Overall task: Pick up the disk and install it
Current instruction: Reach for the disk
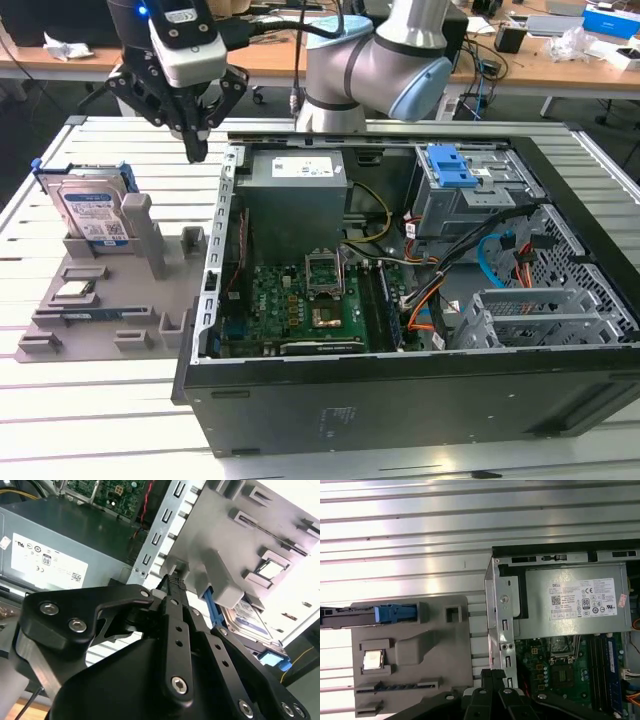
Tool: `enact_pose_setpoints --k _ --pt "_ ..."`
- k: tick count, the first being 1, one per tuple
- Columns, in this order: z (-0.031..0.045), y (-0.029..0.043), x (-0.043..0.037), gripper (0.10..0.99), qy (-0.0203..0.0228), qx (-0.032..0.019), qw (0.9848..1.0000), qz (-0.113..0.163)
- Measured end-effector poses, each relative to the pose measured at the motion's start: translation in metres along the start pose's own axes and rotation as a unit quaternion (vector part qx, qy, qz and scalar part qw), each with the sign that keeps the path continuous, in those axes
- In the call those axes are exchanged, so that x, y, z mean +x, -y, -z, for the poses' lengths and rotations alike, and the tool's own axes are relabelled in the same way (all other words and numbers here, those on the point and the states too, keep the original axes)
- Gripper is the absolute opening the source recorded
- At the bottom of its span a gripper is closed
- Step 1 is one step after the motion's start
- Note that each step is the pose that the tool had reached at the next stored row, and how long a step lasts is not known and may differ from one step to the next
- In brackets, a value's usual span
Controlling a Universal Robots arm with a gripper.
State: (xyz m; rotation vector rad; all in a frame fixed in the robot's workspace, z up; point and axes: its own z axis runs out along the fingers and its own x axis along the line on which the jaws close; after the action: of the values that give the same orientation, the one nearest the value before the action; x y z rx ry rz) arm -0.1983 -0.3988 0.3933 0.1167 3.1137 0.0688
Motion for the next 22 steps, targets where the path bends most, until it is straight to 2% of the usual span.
enact_pose_setpoints --k 13,22 --pt "0.0008 0.0024 0.0324 0.106 0.0 0.0 1.0 0.0" --pt "0.0013 0.0038 0.0511 0.106 0.0 0.0 1.0 0.0"
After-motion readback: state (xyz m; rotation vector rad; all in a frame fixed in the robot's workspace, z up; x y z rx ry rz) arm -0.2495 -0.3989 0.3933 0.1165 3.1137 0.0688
